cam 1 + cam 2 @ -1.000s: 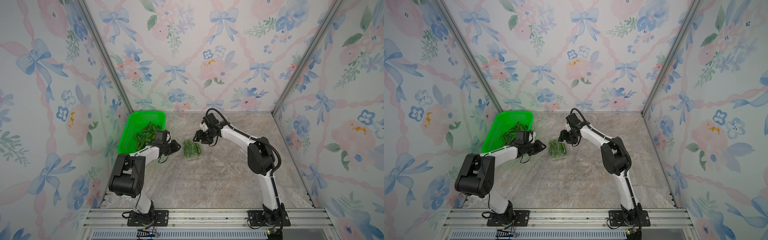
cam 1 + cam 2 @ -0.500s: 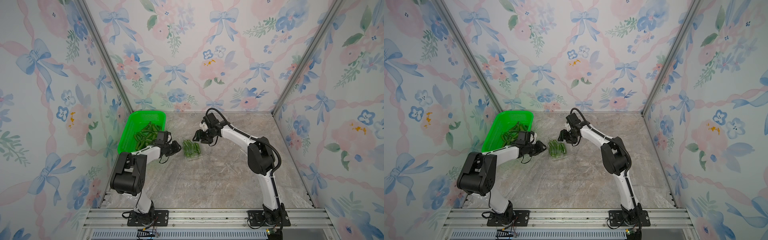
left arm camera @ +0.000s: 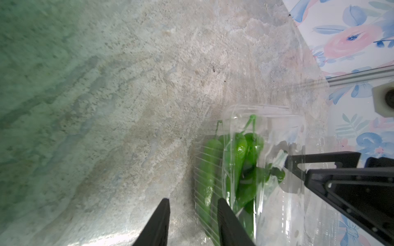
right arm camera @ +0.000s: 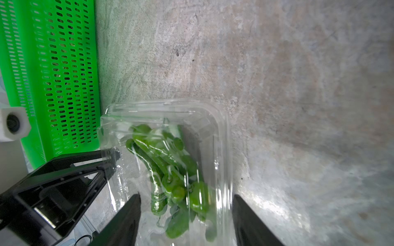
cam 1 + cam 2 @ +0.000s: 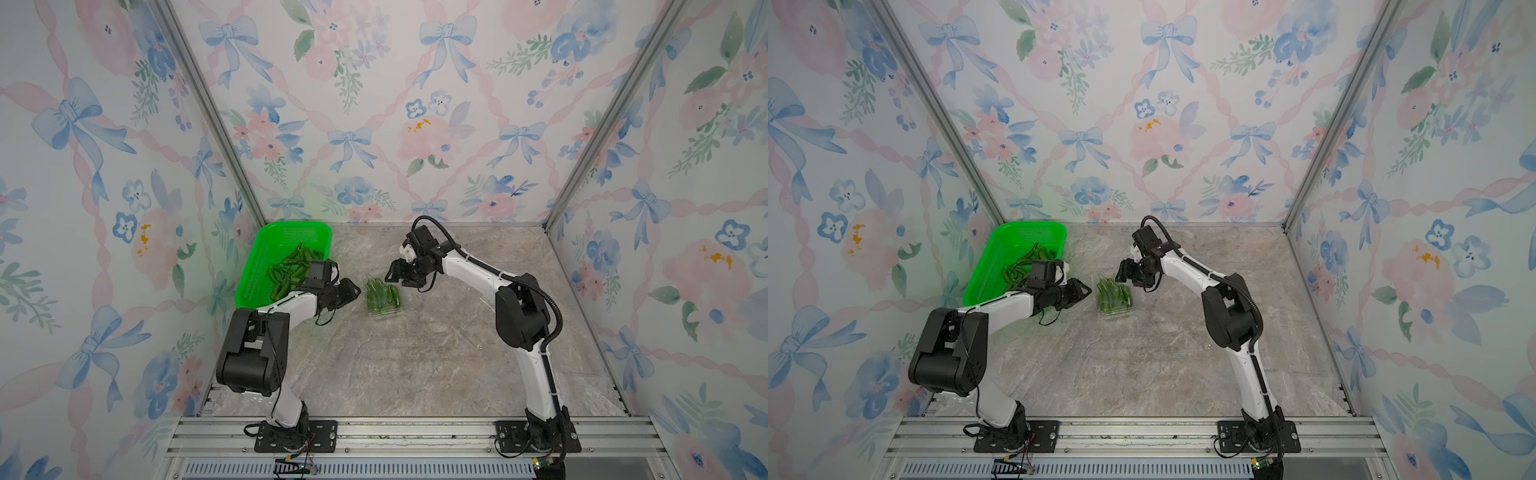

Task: Take small green peppers out of containers
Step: Open the packing box at the center of the board.

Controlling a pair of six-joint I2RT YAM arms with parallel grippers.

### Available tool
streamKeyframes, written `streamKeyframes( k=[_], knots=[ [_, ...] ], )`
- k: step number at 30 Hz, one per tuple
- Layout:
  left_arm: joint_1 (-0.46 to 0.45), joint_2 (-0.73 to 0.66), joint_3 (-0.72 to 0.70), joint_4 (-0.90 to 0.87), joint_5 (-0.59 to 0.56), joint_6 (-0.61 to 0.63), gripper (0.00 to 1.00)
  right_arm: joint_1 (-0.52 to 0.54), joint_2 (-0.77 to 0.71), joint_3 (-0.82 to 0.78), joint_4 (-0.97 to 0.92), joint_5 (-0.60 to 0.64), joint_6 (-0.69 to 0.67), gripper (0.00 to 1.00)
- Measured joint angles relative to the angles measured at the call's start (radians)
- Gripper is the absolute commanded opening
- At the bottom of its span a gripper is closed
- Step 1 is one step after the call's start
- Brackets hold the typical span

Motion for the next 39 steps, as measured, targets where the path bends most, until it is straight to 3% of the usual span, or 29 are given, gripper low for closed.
streamKeyframes(
  k=[39],
  knots=[
    [-0.033,0.019,0.018,-0.001,-0.001,-0.007,0.37,-0.004,0.032,0.025,0.019,-0.090,0.000,0.67]
  ],
)
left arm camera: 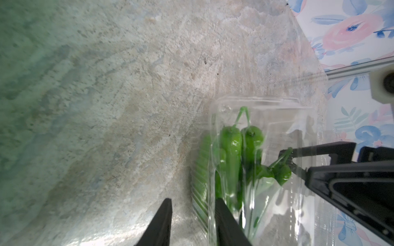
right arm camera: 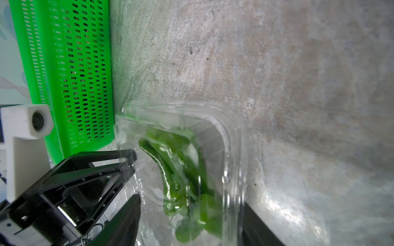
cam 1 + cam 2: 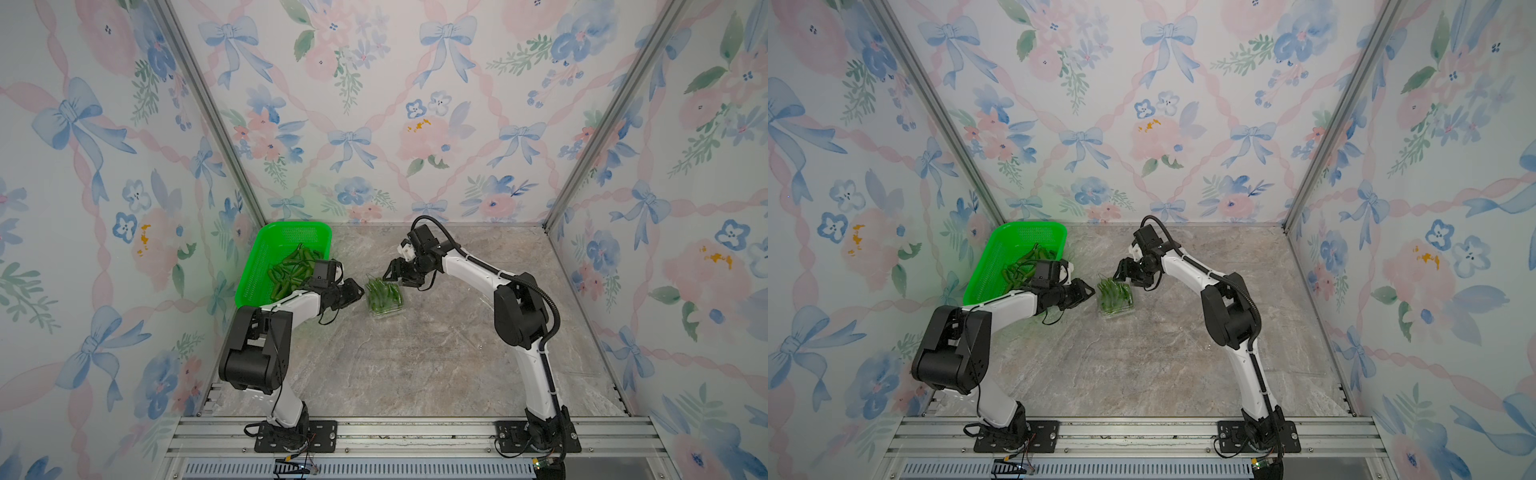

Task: Take small green peppers out of containers
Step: Open the packing box at the center of the board.

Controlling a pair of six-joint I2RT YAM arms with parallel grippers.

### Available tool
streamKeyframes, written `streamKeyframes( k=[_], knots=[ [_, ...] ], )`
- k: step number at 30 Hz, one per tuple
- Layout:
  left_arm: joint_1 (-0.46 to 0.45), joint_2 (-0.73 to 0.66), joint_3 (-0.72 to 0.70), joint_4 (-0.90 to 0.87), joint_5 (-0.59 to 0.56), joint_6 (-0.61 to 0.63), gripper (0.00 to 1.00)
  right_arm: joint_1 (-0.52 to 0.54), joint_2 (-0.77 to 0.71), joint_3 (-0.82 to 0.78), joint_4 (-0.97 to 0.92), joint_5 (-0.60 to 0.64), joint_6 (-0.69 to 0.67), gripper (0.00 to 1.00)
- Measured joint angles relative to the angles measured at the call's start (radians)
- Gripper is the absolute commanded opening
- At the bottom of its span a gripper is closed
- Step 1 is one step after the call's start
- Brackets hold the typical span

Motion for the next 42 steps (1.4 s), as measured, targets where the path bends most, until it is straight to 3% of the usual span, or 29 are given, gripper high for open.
streamKeyframes(
  k=[12,16,22,26,36,42],
  knots=[
    [-0.020,0.039,0.037,0.000,-0.021,0.000,0.34,0.000,0.038,0.000,-0.008,-0.047,0.001,0.67],
    [-0.032,0.067,0.055,0.000,-0.030,-0.001,0.27,-0.002,0.040,0.000,-0.005,-0.072,0.003,0.67],
    [-0.039,0.074,0.060,-0.001,-0.049,-0.005,0.05,-0.003,0.040,0.000,0.005,-0.100,0.004,0.67],
    [-0.040,0.075,0.060,-0.006,-0.063,-0.005,0.00,-0.023,0.032,-0.024,0.026,-0.103,0.001,0.68],
    [-0.039,0.024,0.033,-0.016,-0.117,-0.049,0.00,-0.084,-0.196,-0.223,0.047,0.075,-0.069,0.69],
    [-0.040,-0.069,-0.023,-0.016,-0.177,-0.125,0.00,-0.013,-0.317,-0.266,0.068,0.201,-0.175,0.68]
  ],
)
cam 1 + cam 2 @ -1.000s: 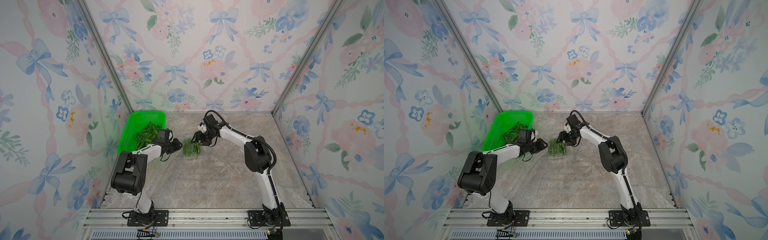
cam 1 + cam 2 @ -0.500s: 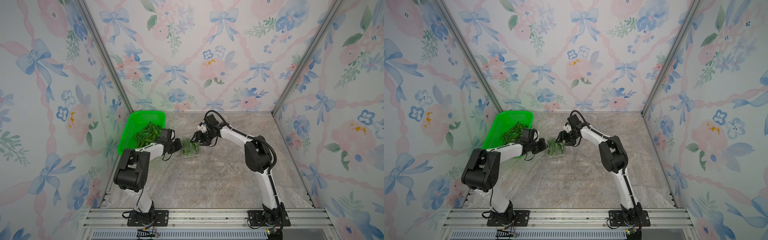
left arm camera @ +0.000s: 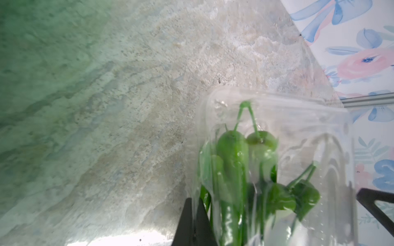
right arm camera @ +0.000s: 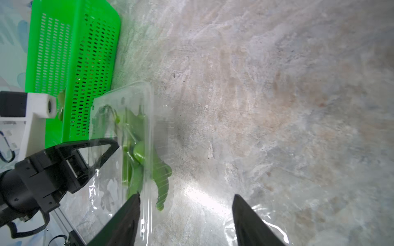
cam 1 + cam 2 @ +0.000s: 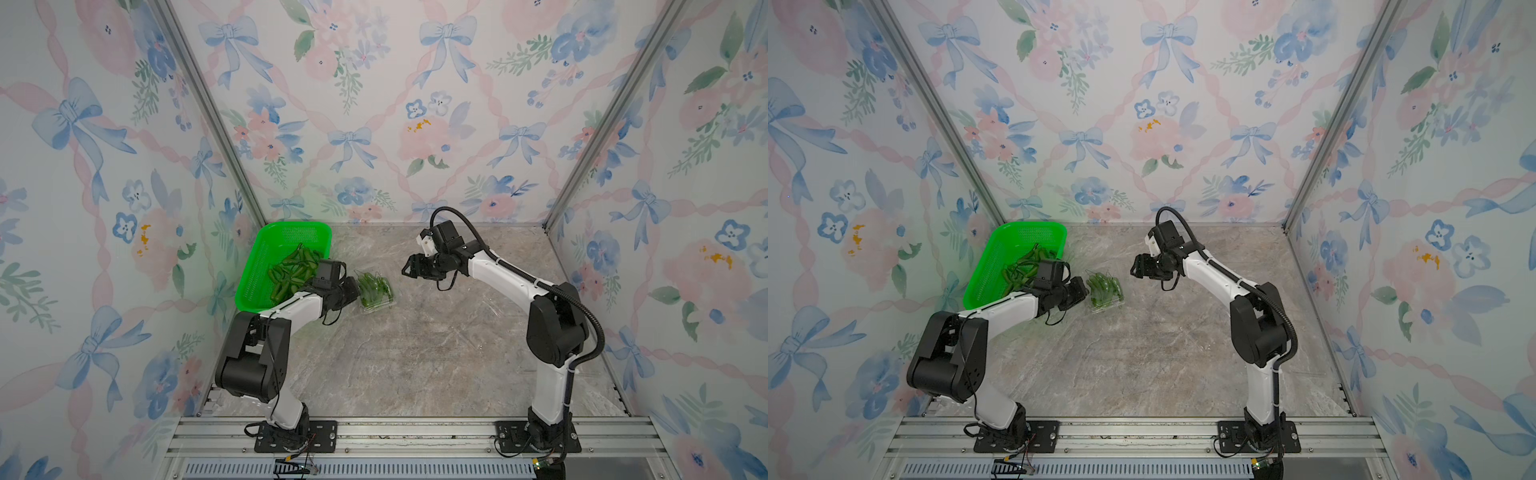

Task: Take small green peppers out of containers
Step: Open the packing box at the center of the board.

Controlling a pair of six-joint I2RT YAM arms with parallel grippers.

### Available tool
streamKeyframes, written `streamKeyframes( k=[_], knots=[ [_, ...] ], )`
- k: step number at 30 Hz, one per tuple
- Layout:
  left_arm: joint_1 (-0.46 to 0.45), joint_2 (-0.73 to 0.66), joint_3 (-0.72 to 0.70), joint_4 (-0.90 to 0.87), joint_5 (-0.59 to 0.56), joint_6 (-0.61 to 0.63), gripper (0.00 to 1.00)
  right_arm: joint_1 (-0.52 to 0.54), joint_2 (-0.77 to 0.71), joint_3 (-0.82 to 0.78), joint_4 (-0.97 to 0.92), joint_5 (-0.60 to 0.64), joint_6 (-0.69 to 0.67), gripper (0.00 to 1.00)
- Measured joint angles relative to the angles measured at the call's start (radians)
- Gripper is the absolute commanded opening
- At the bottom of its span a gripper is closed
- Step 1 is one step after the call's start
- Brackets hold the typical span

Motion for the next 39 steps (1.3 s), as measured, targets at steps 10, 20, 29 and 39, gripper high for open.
streamKeyframes(
  k=[10,20,29,39],
  knots=[
    [-0.040,-0.016,-0.024,-0.009,-0.077,-0.064,0.00,0.212,-0.056,-0.092,0.033,0.141,-0.146,0.69],
    [-0.056,0.005,-0.027,-0.026,-0.091,-0.079,0.00,0.335,-0.008,-0.069,0.082,0.206,-0.243,0.70],
    [-0.061,0.024,-0.027,-0.026,-0.087,-0.079,0.00,0.360,0.061,-0.067,0.130,0.267,-0.267,0.72],
    [-0.079,0.031,-0.025,-0.022,-0.088,-0.100,0.00,0.386,0.093,-0.067,0.189,0.290,-0.262,0.73]
  ],
)
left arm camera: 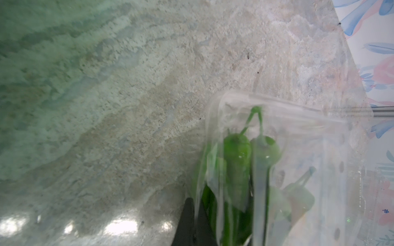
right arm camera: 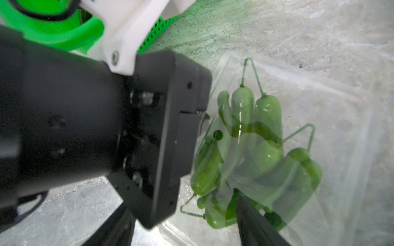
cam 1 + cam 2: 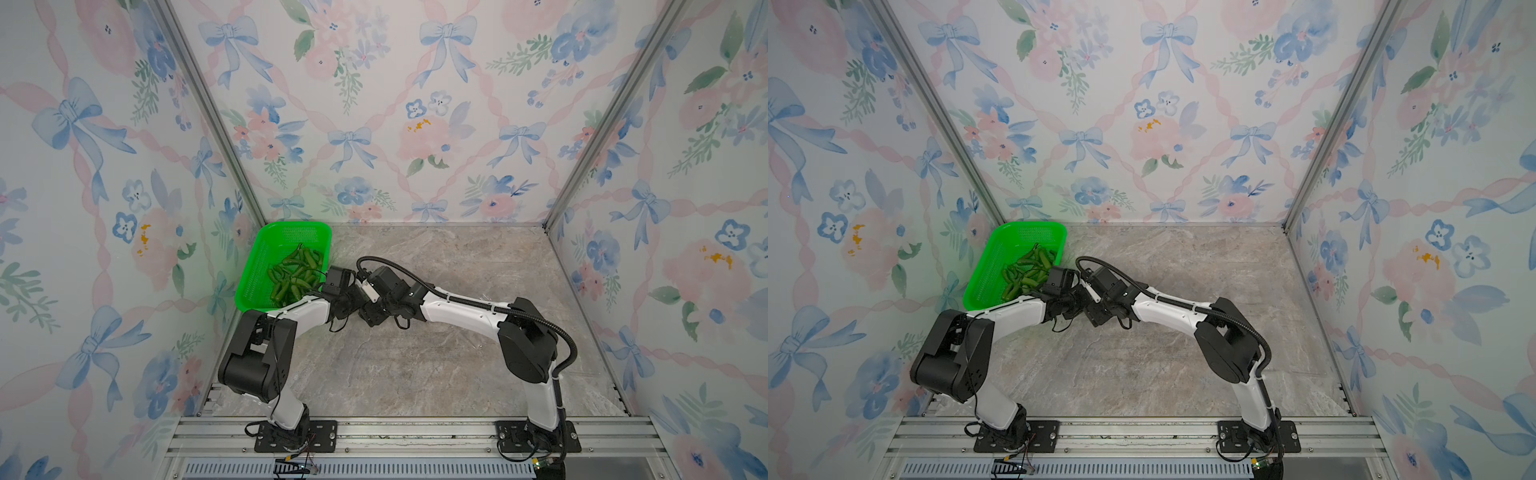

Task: Take small green peppers out of containers
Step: Open the packing box at the center of the board.

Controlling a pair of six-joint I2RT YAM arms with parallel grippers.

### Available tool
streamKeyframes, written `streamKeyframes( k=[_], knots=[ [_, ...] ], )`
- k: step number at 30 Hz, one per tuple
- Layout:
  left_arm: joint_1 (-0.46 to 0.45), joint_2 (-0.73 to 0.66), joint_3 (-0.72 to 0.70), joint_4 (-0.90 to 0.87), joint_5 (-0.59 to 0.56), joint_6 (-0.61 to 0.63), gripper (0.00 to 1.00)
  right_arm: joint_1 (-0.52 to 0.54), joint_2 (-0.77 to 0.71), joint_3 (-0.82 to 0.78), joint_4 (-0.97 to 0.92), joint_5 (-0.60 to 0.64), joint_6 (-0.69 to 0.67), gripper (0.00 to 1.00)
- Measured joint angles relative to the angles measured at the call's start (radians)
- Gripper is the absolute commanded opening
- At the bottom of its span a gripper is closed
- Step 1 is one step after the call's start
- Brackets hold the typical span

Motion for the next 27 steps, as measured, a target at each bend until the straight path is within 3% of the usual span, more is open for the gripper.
streamKeyframes(
  k=[11,27],
  knots=[
    [-0.001,0.000,0.000,0.000,0.001,-0.004,0.00,0.014,0.032,0.000,0.035,0.099,0.008,0.71],
    [-0.002,0.000,0.000,-0.003,0.000,-0.005,0.00,0.032,0.038,-0.053,0.128,0.140,0.048,0.70]
  ],
)
